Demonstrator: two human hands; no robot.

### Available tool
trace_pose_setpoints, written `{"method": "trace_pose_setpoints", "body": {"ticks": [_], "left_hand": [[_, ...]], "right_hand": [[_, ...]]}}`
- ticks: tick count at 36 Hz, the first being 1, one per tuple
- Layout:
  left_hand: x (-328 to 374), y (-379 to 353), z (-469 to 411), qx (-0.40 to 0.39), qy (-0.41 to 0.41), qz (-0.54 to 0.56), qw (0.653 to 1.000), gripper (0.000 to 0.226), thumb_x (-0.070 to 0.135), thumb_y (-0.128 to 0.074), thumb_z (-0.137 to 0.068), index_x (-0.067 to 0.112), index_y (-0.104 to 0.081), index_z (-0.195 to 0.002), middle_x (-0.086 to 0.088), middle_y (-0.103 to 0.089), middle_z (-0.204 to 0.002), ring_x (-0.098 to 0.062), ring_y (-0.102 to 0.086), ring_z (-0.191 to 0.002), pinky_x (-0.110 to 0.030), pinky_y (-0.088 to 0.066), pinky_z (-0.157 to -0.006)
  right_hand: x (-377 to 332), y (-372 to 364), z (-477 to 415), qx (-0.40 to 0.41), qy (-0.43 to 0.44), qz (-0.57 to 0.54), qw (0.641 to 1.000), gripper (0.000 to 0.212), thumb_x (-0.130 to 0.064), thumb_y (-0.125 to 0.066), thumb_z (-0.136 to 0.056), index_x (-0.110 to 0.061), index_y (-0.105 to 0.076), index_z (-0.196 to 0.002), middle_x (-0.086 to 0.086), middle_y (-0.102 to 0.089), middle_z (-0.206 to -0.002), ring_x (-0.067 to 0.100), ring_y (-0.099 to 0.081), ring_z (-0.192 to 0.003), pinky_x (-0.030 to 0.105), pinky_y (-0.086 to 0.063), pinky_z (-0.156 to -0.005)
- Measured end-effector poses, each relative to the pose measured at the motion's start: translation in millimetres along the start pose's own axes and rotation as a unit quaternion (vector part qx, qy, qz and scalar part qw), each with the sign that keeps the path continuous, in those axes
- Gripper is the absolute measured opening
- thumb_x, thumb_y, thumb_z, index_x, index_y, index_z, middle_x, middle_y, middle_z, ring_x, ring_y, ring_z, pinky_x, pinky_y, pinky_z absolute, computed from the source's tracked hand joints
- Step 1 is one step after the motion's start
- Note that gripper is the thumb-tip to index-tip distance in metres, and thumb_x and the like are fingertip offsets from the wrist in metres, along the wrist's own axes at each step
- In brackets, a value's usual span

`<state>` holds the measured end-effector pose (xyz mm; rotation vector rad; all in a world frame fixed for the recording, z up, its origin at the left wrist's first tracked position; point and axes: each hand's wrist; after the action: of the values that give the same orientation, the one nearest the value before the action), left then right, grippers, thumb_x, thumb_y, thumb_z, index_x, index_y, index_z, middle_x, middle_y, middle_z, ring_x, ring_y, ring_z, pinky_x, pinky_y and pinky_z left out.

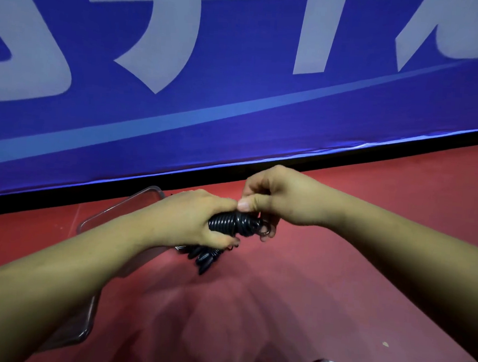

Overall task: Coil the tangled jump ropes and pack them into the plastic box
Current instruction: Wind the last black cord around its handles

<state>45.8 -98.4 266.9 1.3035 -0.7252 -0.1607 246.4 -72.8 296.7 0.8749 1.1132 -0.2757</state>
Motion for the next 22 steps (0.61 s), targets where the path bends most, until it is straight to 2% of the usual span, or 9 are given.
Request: {"method": "trace_pose_setpoints", "body": {"ticks": [3,5,7,9,11,14,16,18,22], "left_hand": [[8.0,0.3,-1.4,0.037,-0.010,0.068,0.997,0.026,0.041,-0.058,-0.074,0.022,-0.063,-0.092,0.007,-0.066,-0.081,-0.009,-0.062,-0.076,-0.035,-0.051,-0.071],[16.2,-2.4,-1.5,0.070,-0.024,0.137,0.988,0.023,0.024,-0.060,-0.074,0.021,-0.066,-0.096,0.007,-0.068,-0.089,-0.010,-0.064,-0.082,-0.028,-0.052,-0.074],[22.4,-5.3,-1.0,0.111,-0.013,0.221,0.969,0.021,0.014,-0.063,-0.077,0.023,-0.066,-0.096,0.011,-0.070,-0.086,-0.005,-0.064,-0.076,-0.021,-0.050,-0.070],[26.9,-7.7,-2.1,0.155,0.002,0.319,0.935,0.020,0.017,-0.071,-0.083,0.021,-0.059,-0.098,0.013,-0.069,-0.075,-0.004,-0.058,-0.062,-0.019,-0.046,-0.062],[29.6,-9.6,-4.5,0.184,0.012,0.416,0.890,0.039,0.035,-0.076,-0.078,0.024,-0.050,-0.104,0.002,-0.066,-0.068,-0.017,-0.054,-0.052,-0.029,-0.045,-0.052],[34.7,-11.6,-7.7,0.200,0.023,0.477,0.855,0.051,0.042,-0.073,-0.079,0.047,-0.048,-0.123,-0.010,-0.060,-0.069,-0.026,-0.053,-0.048,-0.032,-0.044,-0.050],[39.5,-11.3,-10.0,0.214,0.029,0.515,0.830,0.038,0.037,-0.063,-0.088,0.034,-0.053,-0.124,-0.013,-0.057,-0.070,-0.027,-0.051,-0.050,-0.032,-0.042,-0.050],[41.4,-10.5,-12.2,0.218,0.044,0.555,0.802,0.033,0.038,-0.057,-0.090,0.016,-0.056,-0.115,-0.013,-0.056,-0.072,-0.027,-0.051,-0.052,-0.034,-0.040,-0.052],[40.7,-8.8,-13.3,0.220,0.063,0.597,0.769,0.037,0.043,-0.056,-0.091,0.011,-0.057,-0.110,-0.013,-0.056,-0.074,-0.025,-0.051,-0.051,-0.031,-0.040,-0.051]], "right_hand": [[1.2,0.9,2.5,0.022,-0.006,-0.088,0.996,0.020,-0.018,-0.058,-0.097,-0.001,-0.057,-0.086,0.020,-0.064,-0.068,0.026,-0.065,-0.050,0.033,-0.056,-0.050],[1.8,1.8,3.3,0.030,-0.009,-0.124,0.992,0.019,-0.019,-0.053,-0.100,-0.004,-0.054,-0.089,0.016,-0.063,-0.065,0.024,-0.063,-0.047,0.030,-0.053,-0.047],[3.4,2.0,3.0,0.043,-0.009,-0.177,0.983,0.017,-0.019,-0.050,-0.101,-0.004,-0.048,-0.093,0.018,-0.061,-0.062,0.021,-0.060,-0.043,0.026,-0.047,-0.043],[4.6,1.7,1.7,0.060,-0.009,-0.233,0.970,0.015,-0.017,-0.049,-0.101,-0.007,-0.043,-0.092,0.014,-0.060,-0.054,0.018,-0.055,-0.039,0.025,-0.042,-0.041],[6.0,2.3,-0.7,0.089,-0.008,-0.257,0.962,0.016,-0.011,-0.051,-0.101,-0.010,-0.041,-0.087,0.008,-0.056,-0.049,0.016,-0.046,-0.036,0.025,-0.035,-0.041],[7.7,4.8,-3.3,0.123,-0.006,-0.279,0.952,0.023,0.000,-0.054,-0.096,-0.011,-0.043,-0.080,0.006,-0.048,-0.050,0.013,-0.029,-0.038,0.023,-0.025,-0.043],[8.9,6.6,-3.5,0.127,-0.008,-0.300,0.945,0.025,0.000,-0.058,-0.093,-0.012,-0.044,-0.076,0.008,-0.047,-0.054,0.013,-0.028,-0.040,0.023,-0.025,-0.044],[11.6,6.3,-3.6,0.132,-0.008,-0.317,0.939,0.024,0.000,-0.059,-0.092,-0.011,-0.046,-0.075,0.007,-0.048,-0.055,0.013,-0.031,-0.041,0.023,-0.028,-0.044],[11.4,3.5,-4.2,0.135,0.009,-0.340,0.931,0.010,-0.002,-0.060,-0.092,-0.007,-0.055,-0.085,0.007,-0.056,-0.060,0.016,-0.045,-0.046,0.025,-0.040,-0.050]]}}
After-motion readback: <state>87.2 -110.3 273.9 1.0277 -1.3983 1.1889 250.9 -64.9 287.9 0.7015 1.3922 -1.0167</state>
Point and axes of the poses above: each hand's wrist, its own z-axis away from the middle knuckle, its own y-axis out of the back of the hand, x = y × z
